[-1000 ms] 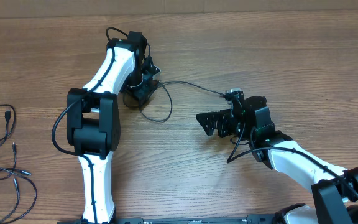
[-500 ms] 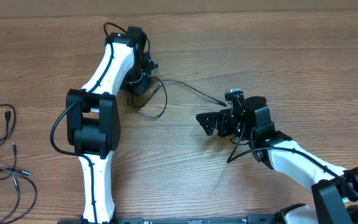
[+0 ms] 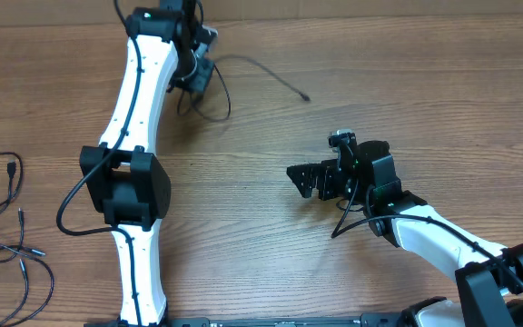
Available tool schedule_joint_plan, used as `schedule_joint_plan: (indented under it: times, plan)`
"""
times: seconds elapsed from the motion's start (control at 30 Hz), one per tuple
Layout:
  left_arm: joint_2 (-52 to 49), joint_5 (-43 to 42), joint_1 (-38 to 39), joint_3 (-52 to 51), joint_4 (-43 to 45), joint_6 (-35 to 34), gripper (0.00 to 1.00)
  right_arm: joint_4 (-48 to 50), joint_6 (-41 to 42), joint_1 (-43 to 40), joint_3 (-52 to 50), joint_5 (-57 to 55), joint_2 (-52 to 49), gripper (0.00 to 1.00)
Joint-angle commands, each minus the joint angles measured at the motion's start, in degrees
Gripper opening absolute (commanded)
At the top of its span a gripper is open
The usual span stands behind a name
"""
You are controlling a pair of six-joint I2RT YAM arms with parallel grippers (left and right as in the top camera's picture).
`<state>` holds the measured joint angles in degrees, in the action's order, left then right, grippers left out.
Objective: Untangle cables
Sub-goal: 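Pull the grasped cable up and toward the upper left with the left gripper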
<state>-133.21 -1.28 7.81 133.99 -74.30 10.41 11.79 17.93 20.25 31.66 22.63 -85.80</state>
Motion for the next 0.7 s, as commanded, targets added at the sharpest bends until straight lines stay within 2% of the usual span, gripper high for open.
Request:
schedule_joint_plan:
  times: [0.0, 0.33, 0.67]
  plan:
    - [-0.5, -1.5, -1.5, 1.9, 2.2, -7.4, 0.04, -0.2, -0.3, -0.1, 0.5, -0.1, -0.2, 1.00]
    - [-0.5, -1.5, -7.7, 1.9, 7.3, -17.8, 0.04, -0.2, -0.3, -0.1, 0.5, -0.1, -0.2, 1.00]
    - [-0.5, -0.4, -15.5, 1.4, 7.5, -18.4, 0.04, -0.1, -0.3, -0.1, 0.5, -0.1, -0.2, 1.00]
